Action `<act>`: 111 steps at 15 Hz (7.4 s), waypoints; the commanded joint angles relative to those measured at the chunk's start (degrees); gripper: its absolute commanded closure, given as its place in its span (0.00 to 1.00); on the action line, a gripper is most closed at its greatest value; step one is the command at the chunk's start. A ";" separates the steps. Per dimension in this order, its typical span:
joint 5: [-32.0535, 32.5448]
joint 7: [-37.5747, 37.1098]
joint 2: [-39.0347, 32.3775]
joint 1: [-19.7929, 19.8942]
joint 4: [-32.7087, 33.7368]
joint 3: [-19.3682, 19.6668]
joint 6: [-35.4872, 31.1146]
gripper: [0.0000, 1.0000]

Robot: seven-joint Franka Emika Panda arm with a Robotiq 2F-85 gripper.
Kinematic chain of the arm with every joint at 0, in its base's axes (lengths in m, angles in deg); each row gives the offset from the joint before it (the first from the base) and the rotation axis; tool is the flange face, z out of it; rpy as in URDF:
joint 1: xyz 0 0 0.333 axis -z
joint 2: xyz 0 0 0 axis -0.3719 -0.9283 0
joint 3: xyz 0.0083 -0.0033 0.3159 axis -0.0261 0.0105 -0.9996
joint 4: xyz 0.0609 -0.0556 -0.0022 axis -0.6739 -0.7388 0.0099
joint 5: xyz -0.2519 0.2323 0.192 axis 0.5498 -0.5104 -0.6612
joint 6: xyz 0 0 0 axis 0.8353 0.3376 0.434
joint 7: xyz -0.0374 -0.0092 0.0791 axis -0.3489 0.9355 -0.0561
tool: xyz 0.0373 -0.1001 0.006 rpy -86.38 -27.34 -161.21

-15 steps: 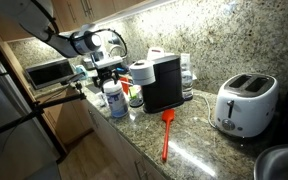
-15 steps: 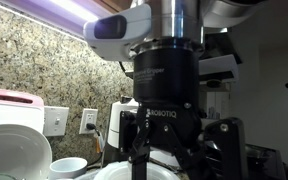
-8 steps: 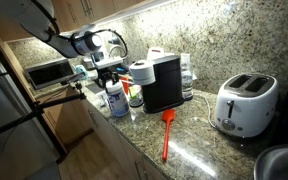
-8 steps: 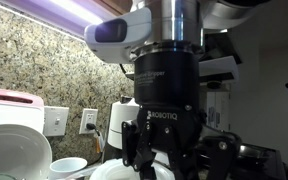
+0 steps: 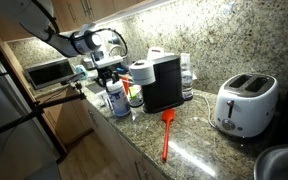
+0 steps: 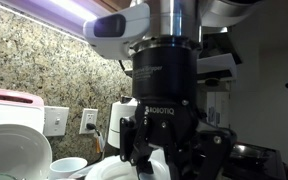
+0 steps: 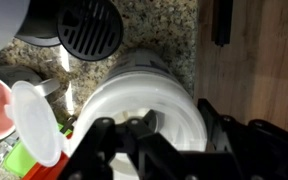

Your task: Move the bottle to the right

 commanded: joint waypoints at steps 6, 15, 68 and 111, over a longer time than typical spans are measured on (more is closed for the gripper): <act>0.20 -4.44 11.89 1.14 -7.44 -0.28 -6.69 0.85; -1.58 -9.70 16.95 4.48 -14.86 0.27 -7.00 0.85; 8.90 -48.12 27.27 12.22 -44.06 8.27 -37.78 0.85; 4.33 -50.08 20.32 8.74 -30.09 9.03 -13.52 0.00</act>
